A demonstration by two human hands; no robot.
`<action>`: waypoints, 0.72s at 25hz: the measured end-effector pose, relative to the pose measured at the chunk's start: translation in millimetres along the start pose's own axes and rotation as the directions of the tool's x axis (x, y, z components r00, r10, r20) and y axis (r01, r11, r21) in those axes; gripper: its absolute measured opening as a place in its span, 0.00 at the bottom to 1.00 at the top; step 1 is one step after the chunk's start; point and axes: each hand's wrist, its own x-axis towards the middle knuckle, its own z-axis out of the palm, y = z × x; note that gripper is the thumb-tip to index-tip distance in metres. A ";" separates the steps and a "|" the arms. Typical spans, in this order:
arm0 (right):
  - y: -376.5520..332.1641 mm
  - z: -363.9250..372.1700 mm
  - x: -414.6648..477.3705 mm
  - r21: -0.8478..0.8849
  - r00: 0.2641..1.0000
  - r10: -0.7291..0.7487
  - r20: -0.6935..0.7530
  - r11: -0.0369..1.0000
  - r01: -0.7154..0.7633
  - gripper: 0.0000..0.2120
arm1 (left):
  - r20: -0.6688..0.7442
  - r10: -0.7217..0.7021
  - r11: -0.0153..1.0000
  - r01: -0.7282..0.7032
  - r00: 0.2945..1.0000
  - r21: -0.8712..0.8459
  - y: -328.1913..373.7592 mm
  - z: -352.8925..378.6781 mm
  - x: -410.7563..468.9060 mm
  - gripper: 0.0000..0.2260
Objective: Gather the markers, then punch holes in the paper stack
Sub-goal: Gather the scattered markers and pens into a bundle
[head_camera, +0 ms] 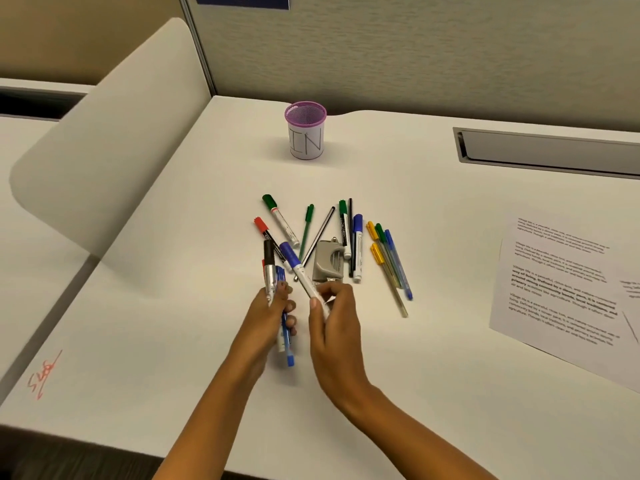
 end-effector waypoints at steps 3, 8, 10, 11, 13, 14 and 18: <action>1.8 9.4 -1.3 0.033 0.995 -0.019 0.093 0.999 0.016 0.06 | -0.061 0.093 0.995 -0.090 0.994 0.050 -2.0 4.8 0.0 0.13; 10.6 18.9 4.8 -0.030 0.983 -0.085 0.162 0.995 0.091 0.07 | -0.075 0.132 0.988 -0.125 0.988 0.085 -1.5 7.0 4.4 0.21; 10.8 20.4 9.9 -0.070 0.966 -0.111 0.235 0.989 0.130 0.08 | -0.084 0.118 0.992 -0.113 0.989 0.060 3.3 6.6 9.6 0.19; 8.7 20.0 14.5 -0.113 0.959 -0.137 0.247 0.979 0.169 0.09 | -0.102 0.106 0.994 -0.102 0.989 0.035 4.9 5.5 14.0 0.15; 2.8 19.4 29.5 -0.251 0.949 -0.240 0.203 0.925 0.287 0.11 | -0.204 0.092 0.996 -0.092 0.975 0.012 8.3 0.1 25.5 0.08; -0.3 18.9 39.5 -0.302 0.943 -0.288 0.169 0.895 0.328 0.11 | -0.276 0.096 0.995 -0.091 0.956 0.033 10.6 -3.4 31.5 0.06; -13.2 22.9 94.8 -0.413 0.977 -0.188 0.097 0.886 0.211 0.14 | -0.442 0.144 0.981 -0.068 0.885 0.184 21.5 -14.8 58.9 0.13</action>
